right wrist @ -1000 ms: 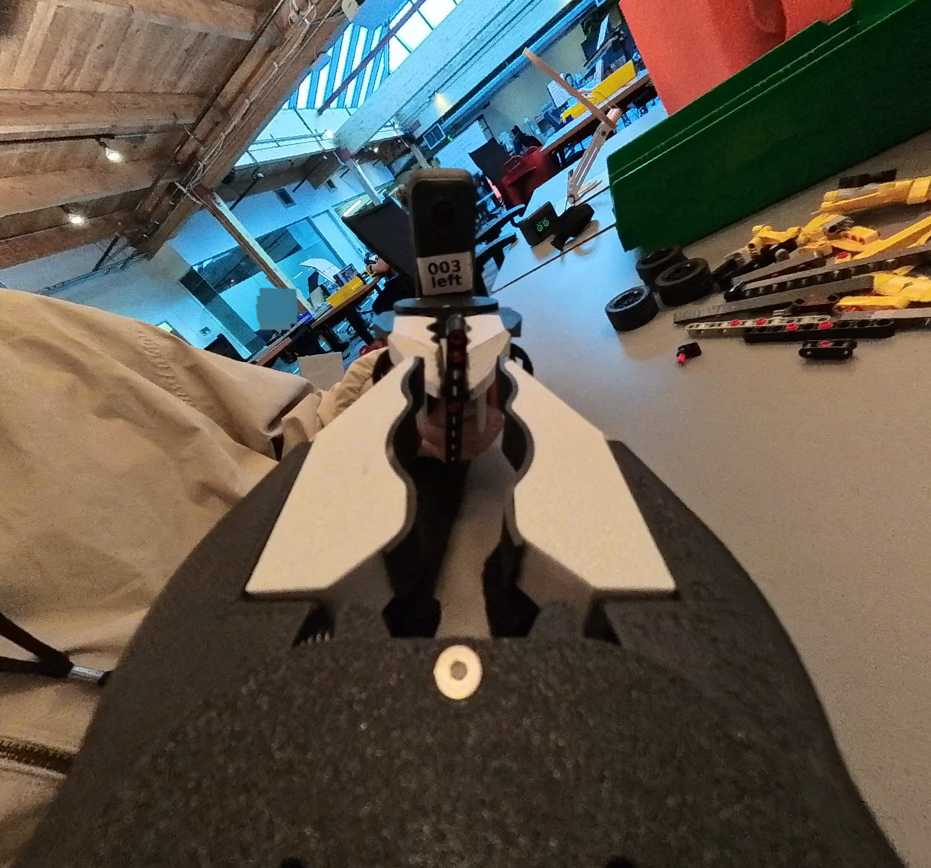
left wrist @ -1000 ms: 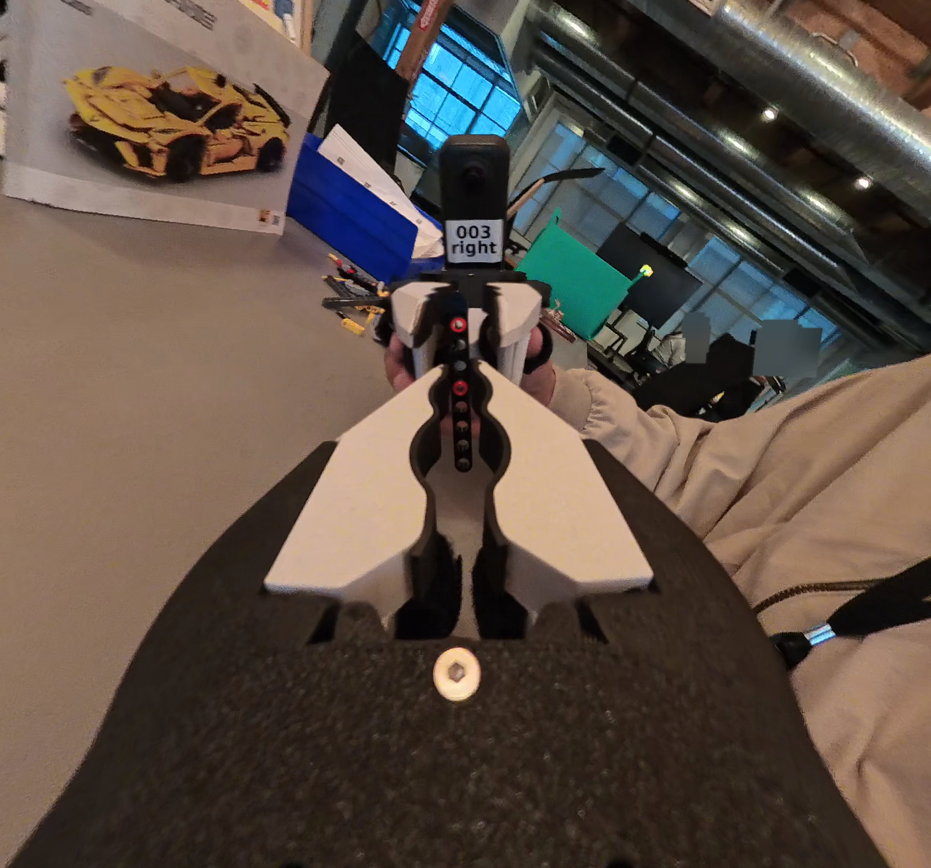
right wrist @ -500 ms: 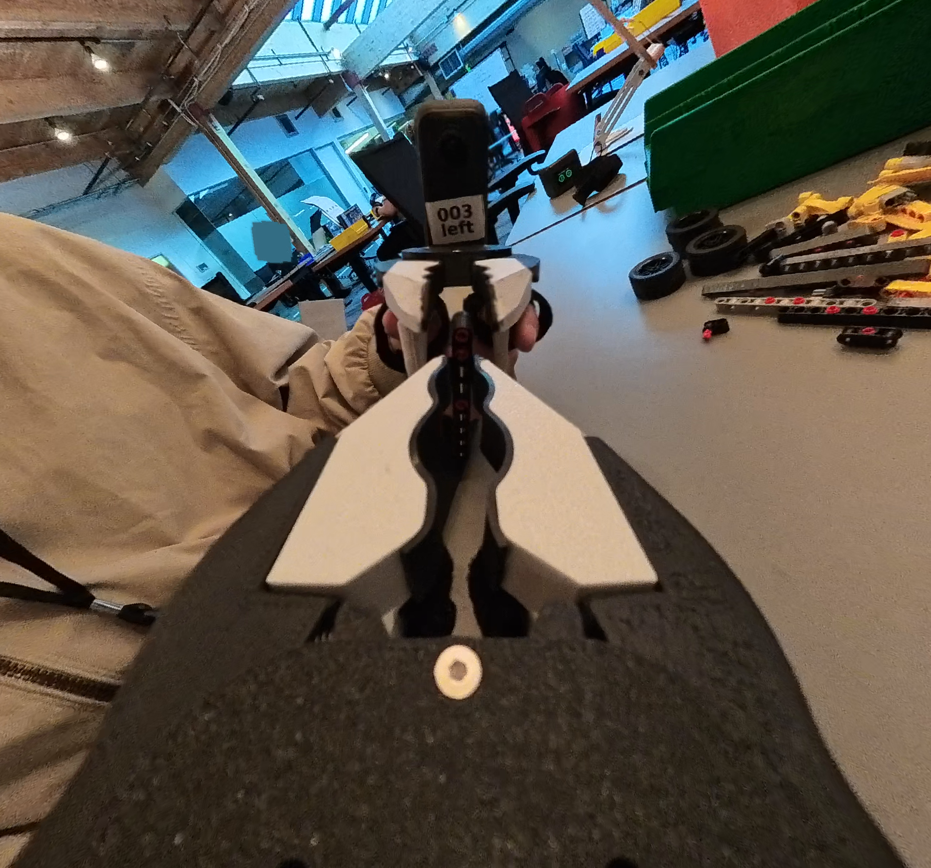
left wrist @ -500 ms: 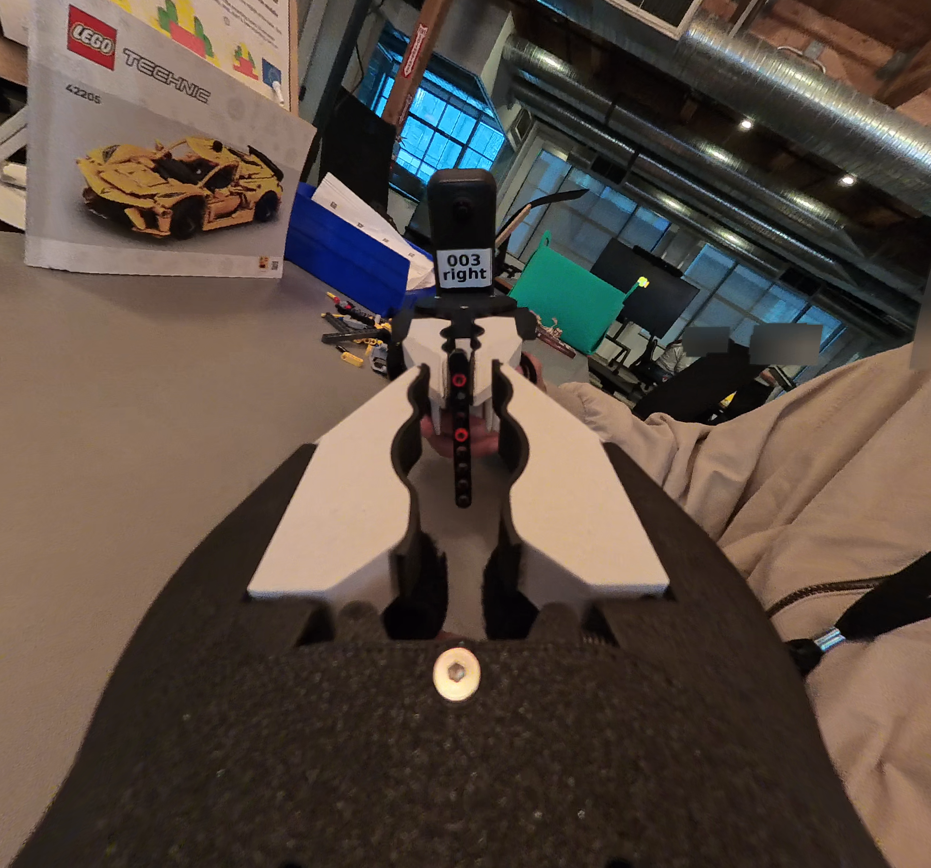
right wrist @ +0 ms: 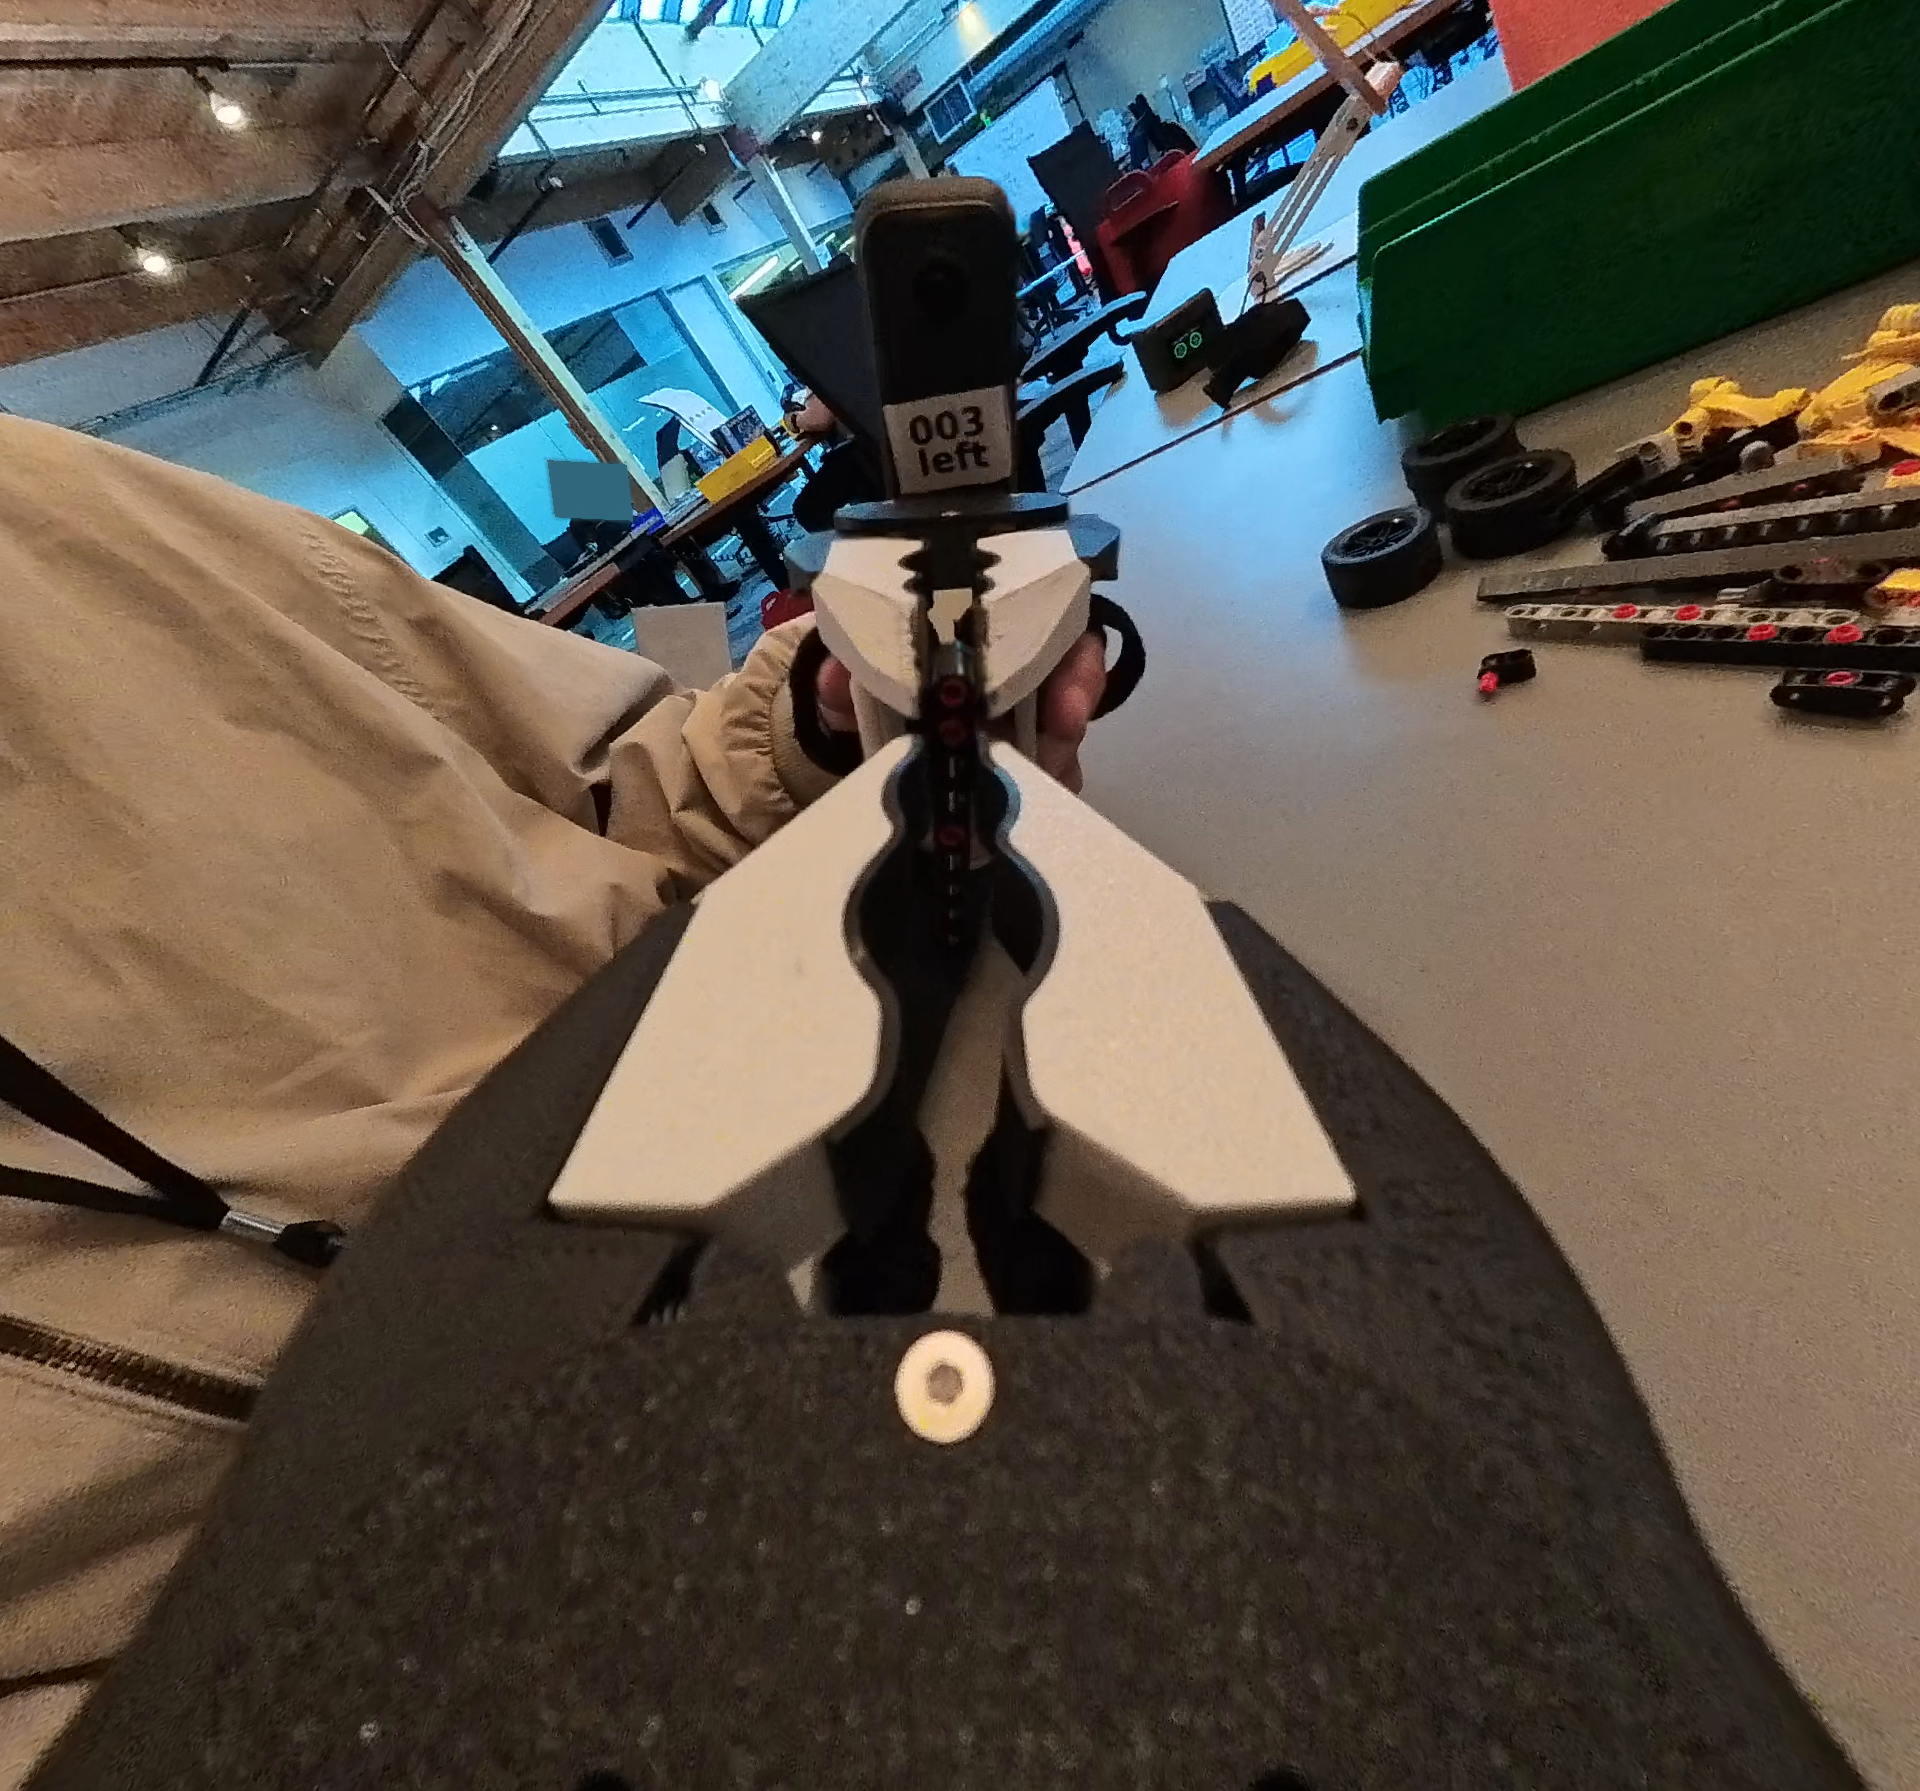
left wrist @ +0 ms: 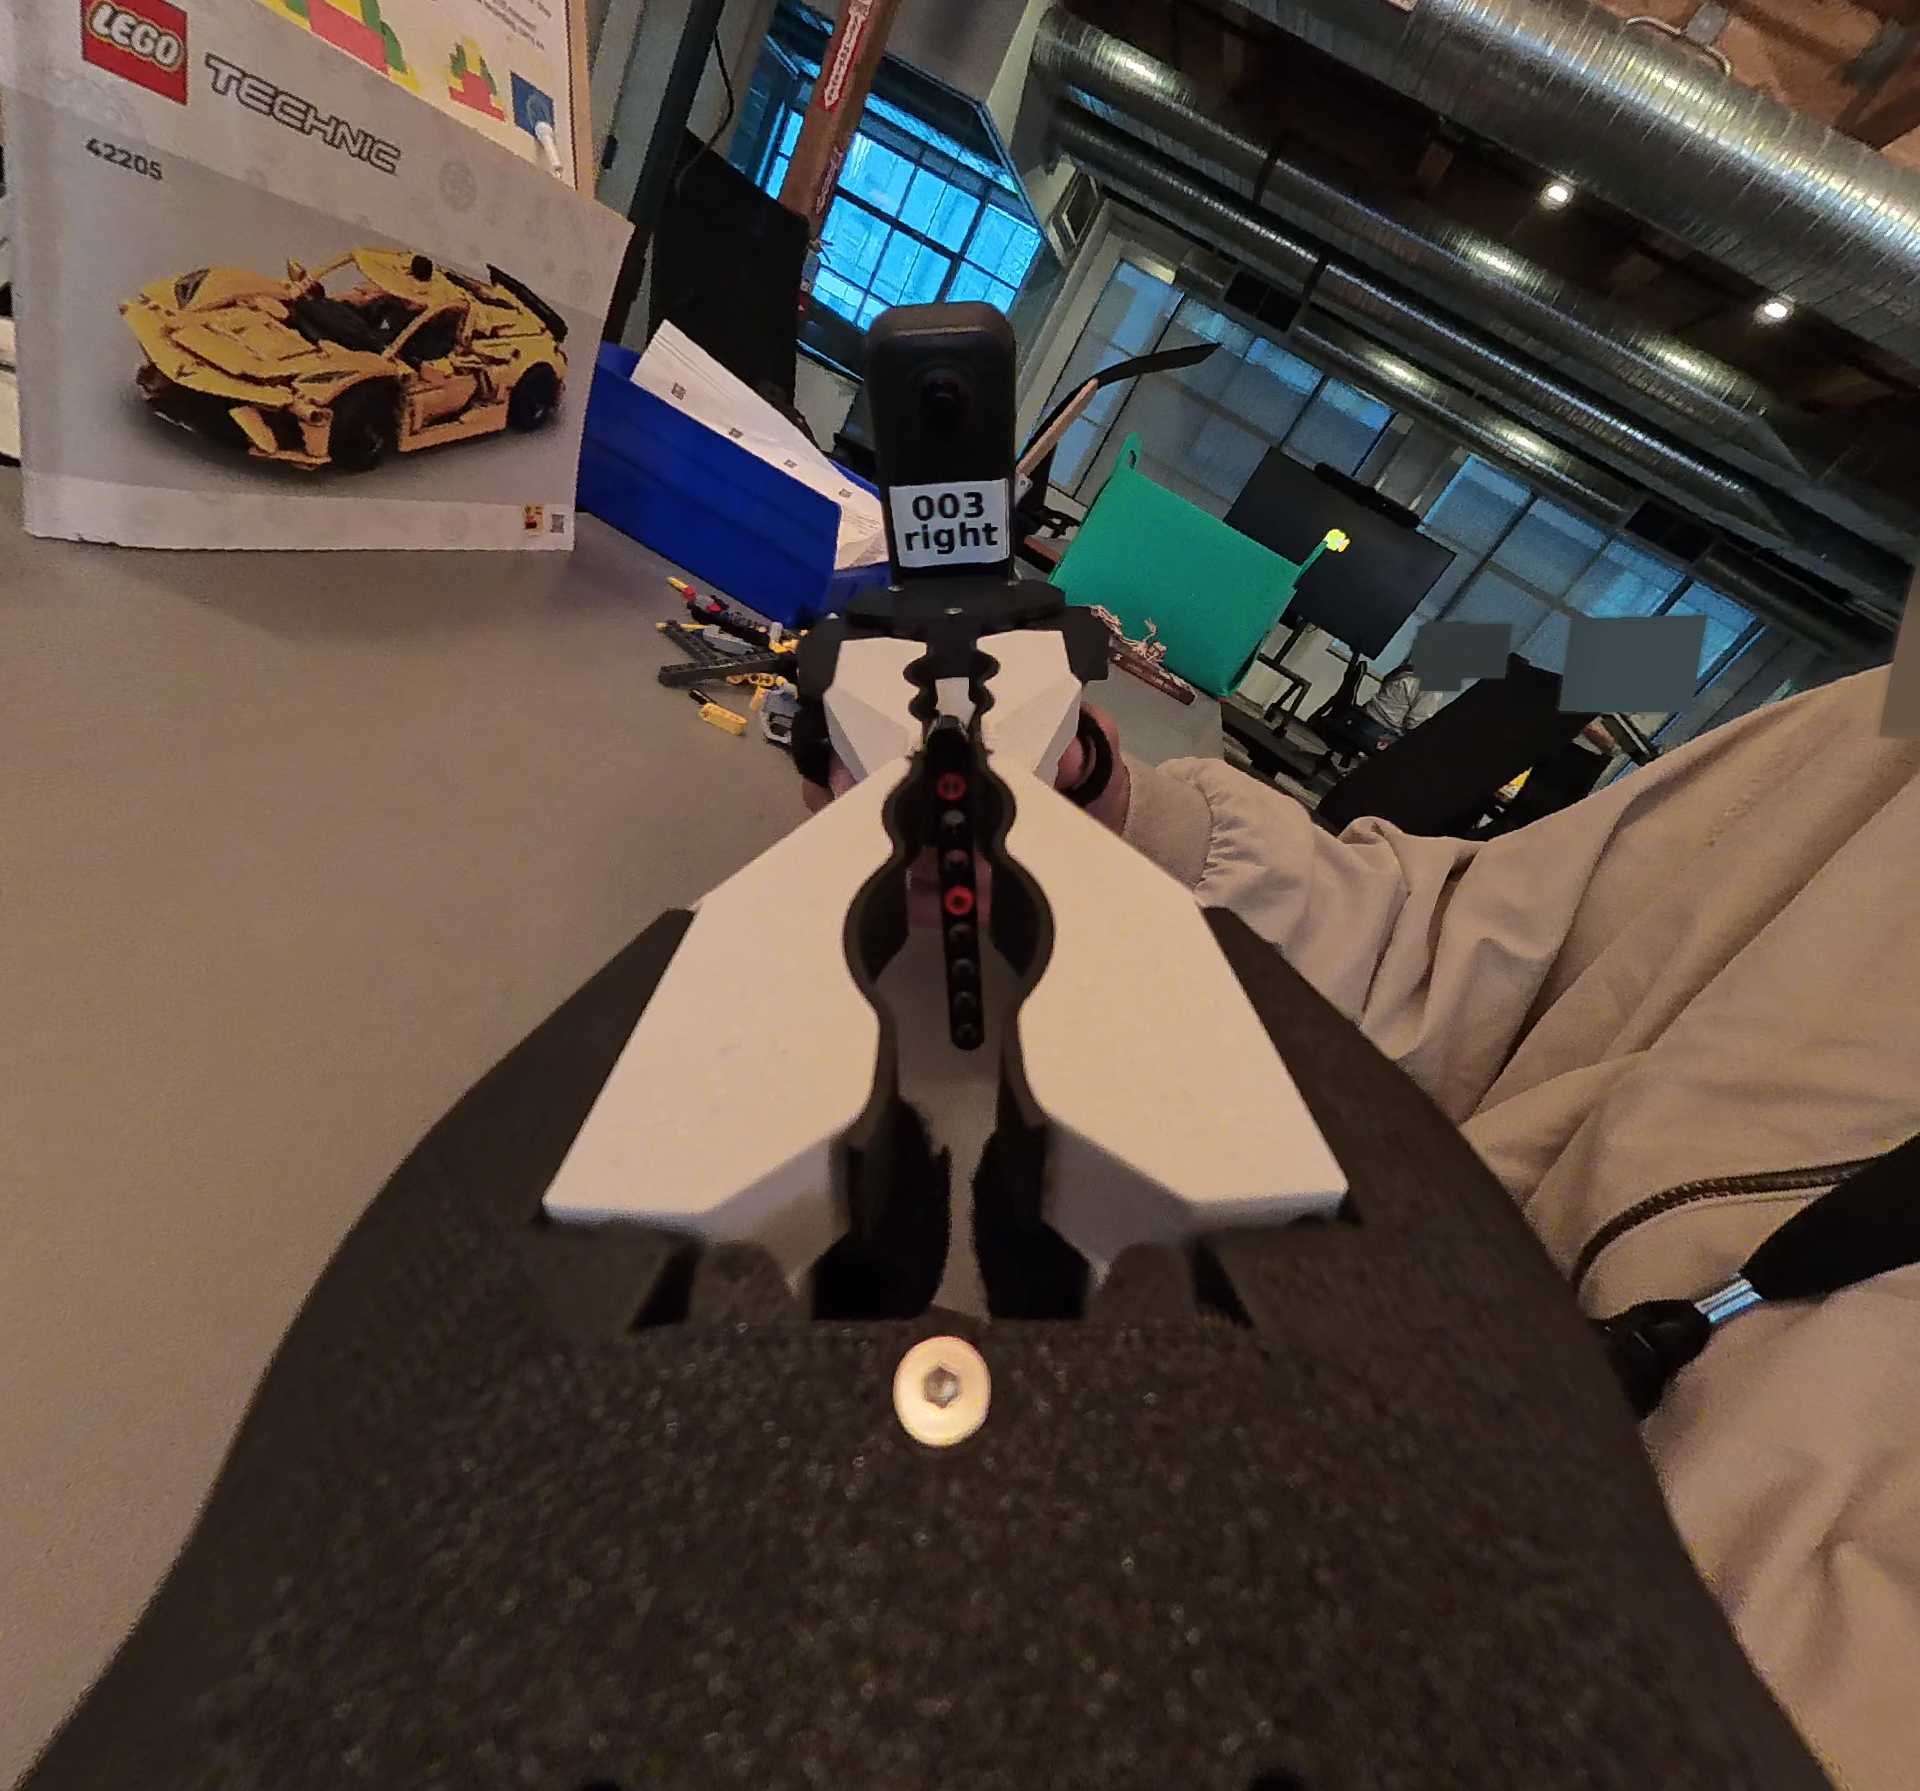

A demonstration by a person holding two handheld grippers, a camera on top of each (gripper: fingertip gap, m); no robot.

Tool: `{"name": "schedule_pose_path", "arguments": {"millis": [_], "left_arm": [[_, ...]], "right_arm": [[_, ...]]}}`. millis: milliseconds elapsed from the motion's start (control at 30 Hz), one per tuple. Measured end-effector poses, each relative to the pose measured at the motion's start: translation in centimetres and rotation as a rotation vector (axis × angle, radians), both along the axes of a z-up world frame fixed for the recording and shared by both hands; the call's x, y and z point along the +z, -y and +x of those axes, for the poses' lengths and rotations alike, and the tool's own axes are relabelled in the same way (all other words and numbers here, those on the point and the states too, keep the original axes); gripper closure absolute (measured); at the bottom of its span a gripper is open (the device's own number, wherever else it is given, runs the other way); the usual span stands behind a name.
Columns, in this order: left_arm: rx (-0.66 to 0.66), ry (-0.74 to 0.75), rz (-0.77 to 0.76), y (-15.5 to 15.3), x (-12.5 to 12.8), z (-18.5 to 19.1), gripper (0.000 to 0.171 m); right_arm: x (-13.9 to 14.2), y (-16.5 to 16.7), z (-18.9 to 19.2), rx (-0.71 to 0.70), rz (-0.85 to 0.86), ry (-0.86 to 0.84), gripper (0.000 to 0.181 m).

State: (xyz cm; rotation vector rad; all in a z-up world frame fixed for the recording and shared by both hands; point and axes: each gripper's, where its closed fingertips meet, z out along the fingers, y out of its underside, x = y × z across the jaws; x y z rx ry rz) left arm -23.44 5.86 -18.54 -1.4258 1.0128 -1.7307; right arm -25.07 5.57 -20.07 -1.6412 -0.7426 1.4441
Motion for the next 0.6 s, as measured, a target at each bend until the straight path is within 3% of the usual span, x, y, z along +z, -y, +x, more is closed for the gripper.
{"name": "schedule_pose_path", "arguments": {"millis": [233,600], "left_arm": [[0.000,0.063,-0.044,-0.42,0.96,-0.59,0.163],[0.015,0.020,-0.023,-0.49,0.29,-0.23,0.159]], "right_arm": [[-0.24,0.11,-0.08,0.008,-0.007,0.008,0.175],[-0.47,0.12,-0.18,0.009,-0.007,0.021,0.175]]}}
